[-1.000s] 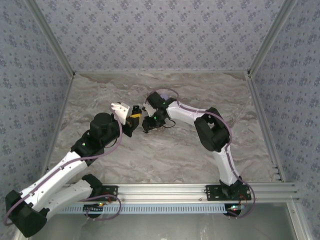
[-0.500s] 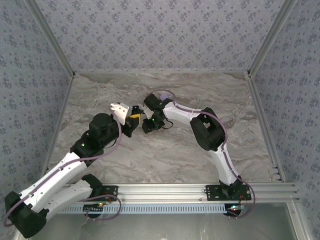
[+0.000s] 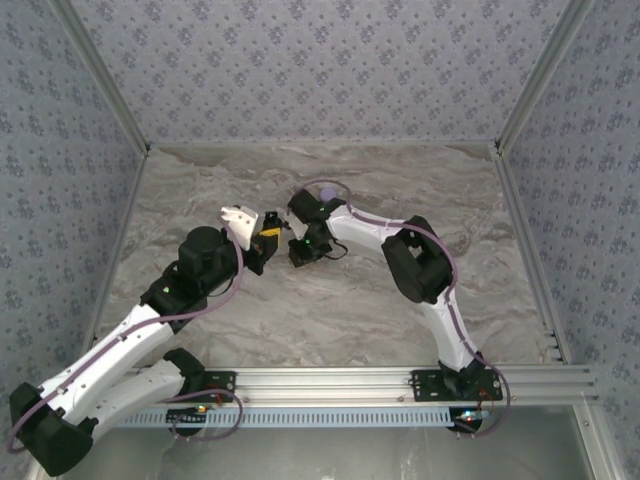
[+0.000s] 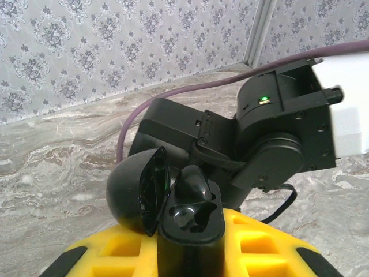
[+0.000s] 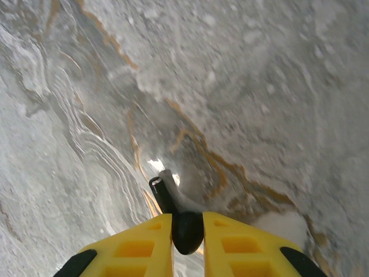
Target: Insert the wireless bluetooth earbuds into the charging case
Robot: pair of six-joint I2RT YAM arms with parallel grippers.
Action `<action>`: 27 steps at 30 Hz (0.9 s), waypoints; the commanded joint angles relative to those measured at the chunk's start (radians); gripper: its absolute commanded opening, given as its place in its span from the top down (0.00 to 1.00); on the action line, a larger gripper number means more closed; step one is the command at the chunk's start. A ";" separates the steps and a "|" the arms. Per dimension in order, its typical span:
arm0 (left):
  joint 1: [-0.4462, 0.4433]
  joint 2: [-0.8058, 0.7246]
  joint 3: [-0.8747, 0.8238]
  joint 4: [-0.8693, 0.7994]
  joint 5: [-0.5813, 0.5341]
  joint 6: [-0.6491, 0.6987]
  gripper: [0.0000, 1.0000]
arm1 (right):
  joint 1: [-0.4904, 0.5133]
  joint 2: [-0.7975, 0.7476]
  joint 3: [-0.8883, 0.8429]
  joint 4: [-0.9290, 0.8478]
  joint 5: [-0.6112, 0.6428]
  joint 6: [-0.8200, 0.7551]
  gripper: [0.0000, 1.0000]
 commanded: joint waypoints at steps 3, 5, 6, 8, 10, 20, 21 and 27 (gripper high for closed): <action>0.001 0.023 0.004 0.045 0.008 0.000 0.78 | -0.046 -0.130 -0.137 -0.017 0.046 -0.015 0.83; 0.002 0.033 0.006 0.052 0.015 -0.003 0.78 | -0.061 -0.171 -0.187 -0.009 0.051 -0.027 0.83; 0.002 0.041 0.009 0.055 0.020 -0.004 0.79 | -0.068 -0.189 -0.211 -0.012 0.054 -0.033 0.83; 0.001 0.052 0.012 0.059 0.029 -0.007 0.79 | -0.079 -0.216 -0.245 -0.020 0.060 -0.048 0.83; 0.001 0.060 0.016 0.062 0.035 -0.009 0.79 | -0.087 -0.236 -0.276 -0.031 0.066 -0.068 0.83; 0.002 0.072 0.017 0.069 0.044 -0.012 0.79 | -0.092 -0.238 -0.309 -0.073 0.087 -0.117 0.83; 0.001 0.074 0.017 0.069 0.045 -0.013 0.79 | -0.091 -0.233 -0.307 -0.078 0.094 -0.118 0.83; 0.002 0.078 0.019 0.066 0.049 -0.015 0.79 | -0.091 -0.216 -0.296 -0.095 0.121 -0.130 0.80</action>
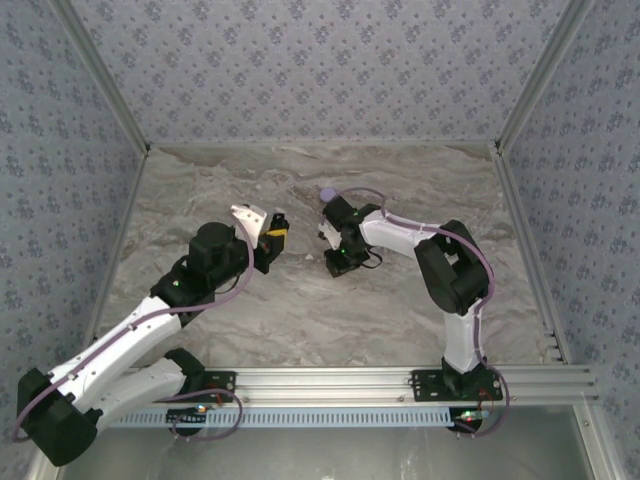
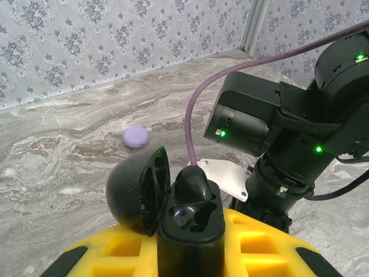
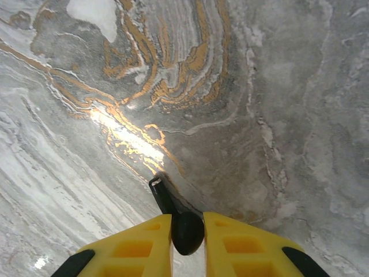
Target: Insert the wireless bluetooth earbuds into the charging case
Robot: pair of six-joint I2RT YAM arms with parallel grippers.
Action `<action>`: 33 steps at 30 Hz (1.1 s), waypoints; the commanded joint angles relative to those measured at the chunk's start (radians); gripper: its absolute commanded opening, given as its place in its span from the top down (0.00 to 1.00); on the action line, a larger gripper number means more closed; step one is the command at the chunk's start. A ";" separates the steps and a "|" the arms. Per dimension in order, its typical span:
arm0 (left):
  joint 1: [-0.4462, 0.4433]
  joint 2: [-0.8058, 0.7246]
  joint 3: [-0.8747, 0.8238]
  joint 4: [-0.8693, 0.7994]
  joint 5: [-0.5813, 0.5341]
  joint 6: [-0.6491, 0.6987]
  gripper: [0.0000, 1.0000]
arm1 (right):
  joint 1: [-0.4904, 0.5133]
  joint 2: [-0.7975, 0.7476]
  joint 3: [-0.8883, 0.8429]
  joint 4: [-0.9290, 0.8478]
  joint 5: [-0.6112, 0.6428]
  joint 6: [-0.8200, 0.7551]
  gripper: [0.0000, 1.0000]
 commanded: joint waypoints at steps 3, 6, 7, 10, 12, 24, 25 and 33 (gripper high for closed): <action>0.001 0.006 0.022 0.032 0.021 -0.010 0.79 | 0.000 0.012 0.017 -0.052 0.041 -0.029 0.77; 0.002 0.005 0.022 0.030 0.021 -0.008 0.79 | 0.000 0.007 0.026 -0.062 0.051 -0.033 0.69; 0.001 0.004 0.023 0.030 0.021 -0.008 0.79 | 0.001 0.003 0.028 -0.064 0.054 -0.033 0.67; 0.001 0.005 0.025 0.028 0.023 -0.006 0.79 | 0.000 -0.019 0.033 -0.070 0.054 -0.029 0.63; 0.001 0.006 0.028 0.028 0.025 -0.004 0.79 | 0.004 -0.037 0.031 -0.071 0.048 -0.026 0.62; 0.001 0.014 0.037 0.028 0.029 0.000 0.79 | 0.020 -0.121 -0.011 -0.076 -0.047 -0.039 0.73; 0.001 0.015 0.036 0.028 0.030 0.000 0.79 | 0.021 -0.116 -0.012 -0.077 -0.048 -0.039 0.76; 0.001 0.014 0.040 0.024 0.032 0.001 0.79 | 0.025 -0.065 -0.032 -0.063 -0.024 -0.013 0.87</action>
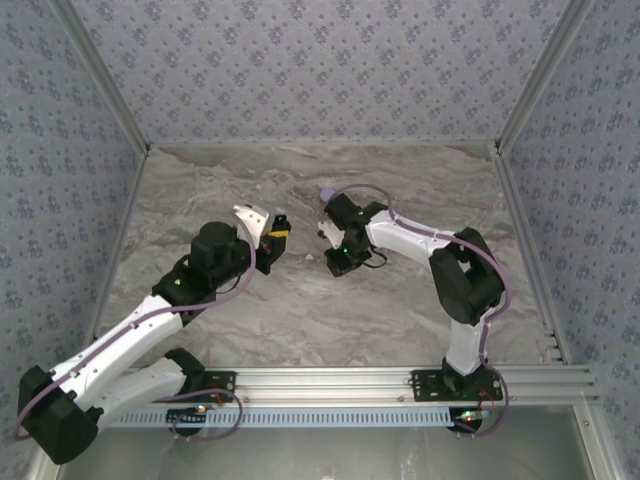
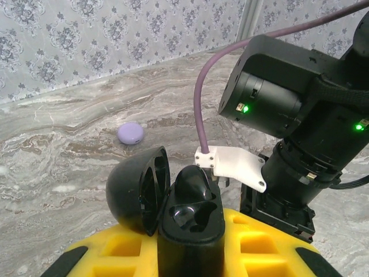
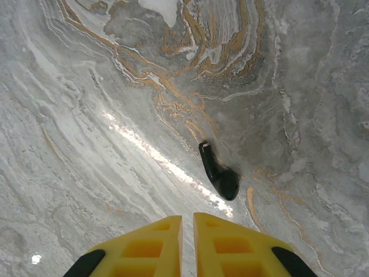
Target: Insert the wireless bluetooth earbuds into the charging case
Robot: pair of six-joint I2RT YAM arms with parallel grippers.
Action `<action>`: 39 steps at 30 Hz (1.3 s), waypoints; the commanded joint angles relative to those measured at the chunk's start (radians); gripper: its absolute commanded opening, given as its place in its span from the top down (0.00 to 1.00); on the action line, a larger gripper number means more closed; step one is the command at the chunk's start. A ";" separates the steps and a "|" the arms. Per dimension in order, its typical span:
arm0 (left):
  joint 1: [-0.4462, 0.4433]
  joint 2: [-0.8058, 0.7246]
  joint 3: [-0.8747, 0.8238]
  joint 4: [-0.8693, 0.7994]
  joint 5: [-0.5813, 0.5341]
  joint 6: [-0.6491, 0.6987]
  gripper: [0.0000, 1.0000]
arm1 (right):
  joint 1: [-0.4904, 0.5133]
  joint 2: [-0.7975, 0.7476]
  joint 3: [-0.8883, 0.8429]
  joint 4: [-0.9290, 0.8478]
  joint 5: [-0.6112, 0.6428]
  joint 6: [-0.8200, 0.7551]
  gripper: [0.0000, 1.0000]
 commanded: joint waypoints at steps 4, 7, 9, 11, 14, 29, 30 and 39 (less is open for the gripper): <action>0.000 0.001 0.040 0.023 0.014 -0.001 0.79 | 0.010 0.053 -0.017 -0.011 0.024 0.028 0.89; 0.000 0.003 0.041 0.023 0.014 0.000 0.79 | 0.010 0.070 -0.015 -0.009 0.042 0.036 0.89; 0.000 0.004 0.041 0.021 0.014 -0.001 0.79 | 0.010 0.077 -0.015 -0.008 0.056 0.041 0.90; 0.000 0.003 0.040 0.021 0.014 -0.002 0.79 | 0.010 0.085 -0.013 -0.007 0.069 0.046 0.90; 0.000 0.006 0.041 0.020 0.013 -0.003 0.79 | 0.010 0.093 -0.012 -0.005 0.082 0.051 0.90; 0.001 0.001 0.041 0.014 0.010 -0.003 0.79 | 0.012 0.111 0.026 -0.011 0.167 0.062 0.90; 0.000 -0.001 0.042 0.014 0.011 -0.002 0.79 | 0.012 0.110 0.030 -0.010 0.163 0.062 0.90; 0.000 -0.006 0.043 0.002 0.006 0.002 0.79 | -0.008 0.055 0.055 0.019 0.063 0.080 0.87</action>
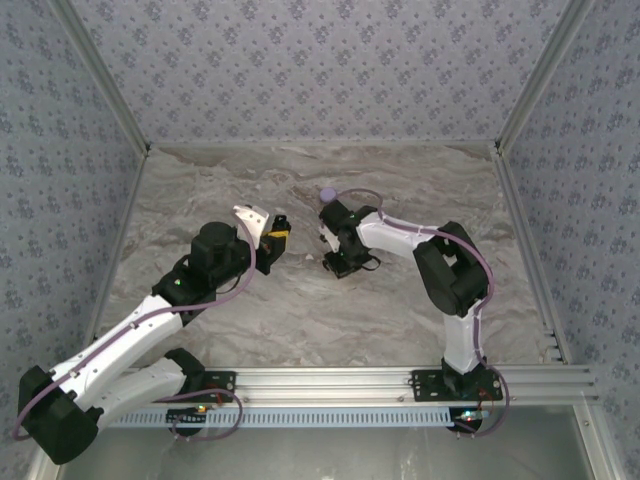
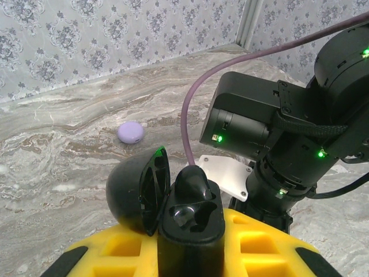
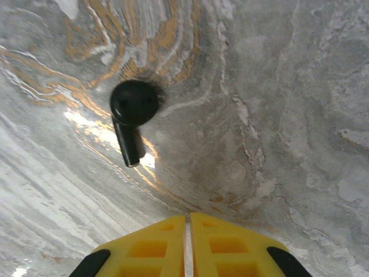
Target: Insert the wireless bluetooth earbuds into the charging case
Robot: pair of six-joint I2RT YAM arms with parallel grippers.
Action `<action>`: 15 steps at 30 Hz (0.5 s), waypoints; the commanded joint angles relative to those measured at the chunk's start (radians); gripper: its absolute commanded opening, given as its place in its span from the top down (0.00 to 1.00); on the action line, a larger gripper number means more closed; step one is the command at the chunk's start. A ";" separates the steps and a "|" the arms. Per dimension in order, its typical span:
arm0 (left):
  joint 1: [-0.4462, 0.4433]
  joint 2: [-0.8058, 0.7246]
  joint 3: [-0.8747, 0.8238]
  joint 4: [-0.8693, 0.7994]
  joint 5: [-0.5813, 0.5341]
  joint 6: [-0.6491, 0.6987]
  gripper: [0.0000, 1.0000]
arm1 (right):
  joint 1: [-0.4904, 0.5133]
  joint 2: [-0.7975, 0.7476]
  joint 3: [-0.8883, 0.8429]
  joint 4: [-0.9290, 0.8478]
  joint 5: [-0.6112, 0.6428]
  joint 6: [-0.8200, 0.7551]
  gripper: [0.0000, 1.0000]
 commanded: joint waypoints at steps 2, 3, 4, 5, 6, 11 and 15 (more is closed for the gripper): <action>0.001 -0.005 0.043 0.005 0.005 0.001 0.79 | -0.026 -0.036 0.048 0.016 -0.087 0.033 0.83; 0.000 -0.004 0.043 0.006 0.005 0.002 0.79 | -0.030 -0.035 0.058 0.019 -0.104 0.037 0.81; 0.001 -0.005 0.044 0.007 0.004 0.002 0.79 | -0.032 -0.030 0.070 0.020 -0.123 0.043 0.78; 0.000 -0.005 0.043 0.006 0.003 0.002 0.79 | -0.032 -0.025 0.082 0.017 -0.127 0.047 0.74; 0.000 -0.004 0.044 0.005 0.002 0.004 0.79 | -0.032 -0.015 0.099 0.013 -0.128 0.054 0.69; 0.000 -0.005 0.044 0.005 -0.001 0.004 0.79 | -0.035 0.053 0.192 -0.042 -0.125 0.077 0.63; 0.000 -0.006 0.044 0.003 -0.002 0.005 0.79 | -0.035 0.104 0.255 -0.086 -0.116 0.089 0.61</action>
